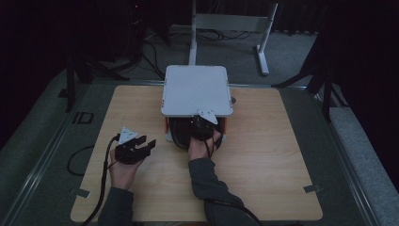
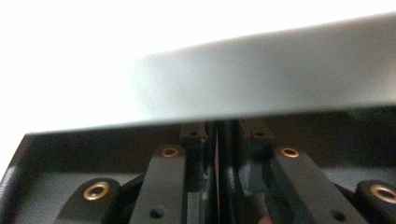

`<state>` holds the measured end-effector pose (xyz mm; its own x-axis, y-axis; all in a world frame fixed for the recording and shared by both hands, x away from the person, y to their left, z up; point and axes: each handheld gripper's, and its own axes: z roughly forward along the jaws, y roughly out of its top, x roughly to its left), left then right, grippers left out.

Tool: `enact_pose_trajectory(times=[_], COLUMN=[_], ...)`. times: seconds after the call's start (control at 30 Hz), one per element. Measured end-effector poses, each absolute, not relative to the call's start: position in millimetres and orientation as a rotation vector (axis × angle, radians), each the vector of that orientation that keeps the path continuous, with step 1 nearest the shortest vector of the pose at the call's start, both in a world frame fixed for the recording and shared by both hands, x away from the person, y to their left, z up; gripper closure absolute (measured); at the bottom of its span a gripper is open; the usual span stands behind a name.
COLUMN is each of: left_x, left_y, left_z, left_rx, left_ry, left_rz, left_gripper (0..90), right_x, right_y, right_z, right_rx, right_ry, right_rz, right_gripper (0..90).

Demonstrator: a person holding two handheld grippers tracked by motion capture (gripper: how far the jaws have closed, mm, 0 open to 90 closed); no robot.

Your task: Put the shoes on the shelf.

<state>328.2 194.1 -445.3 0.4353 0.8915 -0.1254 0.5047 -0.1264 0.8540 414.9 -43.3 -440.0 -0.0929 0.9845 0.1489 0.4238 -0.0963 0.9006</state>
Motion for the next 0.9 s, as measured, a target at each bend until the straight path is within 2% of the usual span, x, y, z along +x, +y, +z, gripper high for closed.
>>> enact_pose_trajectory(times=[0.63, 0.7, 0.77, 0.8, 0.9], left_x=[326.7, 326.6, 326.6, 326.5, 326.3], left_y=[195.1, 195.2, 195.2, 194.9, 194.0], left_z=[-444.4, -444.5, -444.5, -444.8, -445.3], left_rx=[1.772, 1.773, 1.773, 1.774, 1.776], left_ry=[1.199, 1.200, 1.200, 1.198, 1.197], left_rz=[0.529, 0.528, 0.528, 0.526, 0.527], left_gripper=[53.1, 53.1, 53.1, 53.1, 53.1], right_x=[426.4, 429.0, 428.9, 428.5, 424.5], right_y=[-39.3, -37.9, -38.3, -37.9, -38.3], right_z=[-441.3, -443.6, -445.0, -448.2, -451.7], right_rx=[1.580, 1.577, 1.567, 1.545, 1.551], right_ry=[1.476, 1.496, 1.484, 1.530, 1.542], right_rz=[1.202, 1.197, 1.199, 1.201, 1.199], right_gripper=[74.3, 67.9, 67.9, 53.1, 47.6])
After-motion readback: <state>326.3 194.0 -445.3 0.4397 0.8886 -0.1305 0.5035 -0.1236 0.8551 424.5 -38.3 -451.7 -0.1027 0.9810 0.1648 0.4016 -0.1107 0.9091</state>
